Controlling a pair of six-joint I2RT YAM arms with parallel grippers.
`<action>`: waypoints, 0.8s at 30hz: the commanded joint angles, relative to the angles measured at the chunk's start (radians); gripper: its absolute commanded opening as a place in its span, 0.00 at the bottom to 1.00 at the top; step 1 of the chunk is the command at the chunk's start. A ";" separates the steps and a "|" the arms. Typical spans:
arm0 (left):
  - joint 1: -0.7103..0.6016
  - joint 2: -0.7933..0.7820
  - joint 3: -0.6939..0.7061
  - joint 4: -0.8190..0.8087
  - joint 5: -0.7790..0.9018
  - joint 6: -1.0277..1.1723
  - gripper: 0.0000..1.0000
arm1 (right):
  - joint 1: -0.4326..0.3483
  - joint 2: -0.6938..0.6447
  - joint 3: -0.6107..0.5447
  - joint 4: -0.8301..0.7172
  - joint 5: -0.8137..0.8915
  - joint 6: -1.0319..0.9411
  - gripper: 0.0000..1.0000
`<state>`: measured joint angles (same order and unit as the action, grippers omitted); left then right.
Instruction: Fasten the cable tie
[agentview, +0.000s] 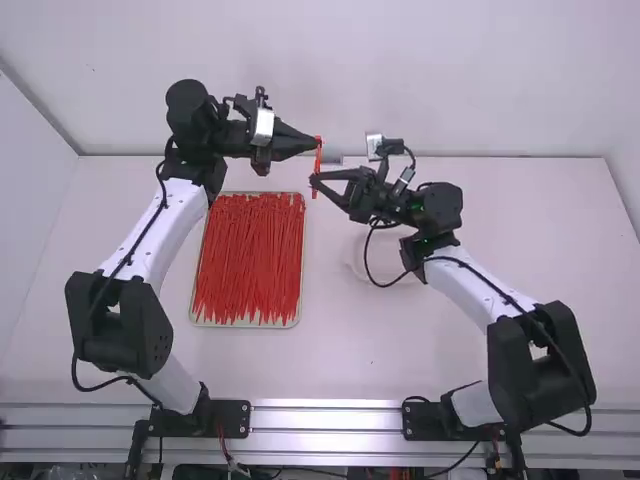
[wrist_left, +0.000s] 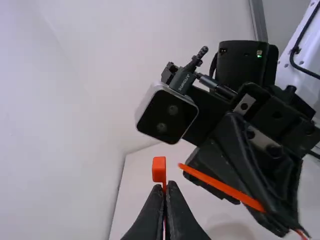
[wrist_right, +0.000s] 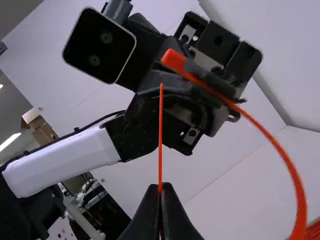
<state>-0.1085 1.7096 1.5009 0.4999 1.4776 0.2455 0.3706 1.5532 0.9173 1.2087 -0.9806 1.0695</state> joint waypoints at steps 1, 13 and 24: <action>-0.007 -0.003 0.014 0.006 0.003 0.006 0.02 | 0.017 -0.003 0.032 0.006 0.025 0.004 0.00; -0.005 -0.003 0.014 -0.011 0.007 0.007 0.02 | -0.003 -0.003 0.032 0.006 0.037 0.008 0.00; -0.005 -0.003 0.014 -0.013 0.041 0.040 0.02 | -0.003 -0.003 0.032 0.005 0.065 0.008 0.00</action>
<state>-0.1085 1.7096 1.5009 0.4847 1.4910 0.2691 0.3691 1.5532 0.9173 1.2079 -0.9318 1.0737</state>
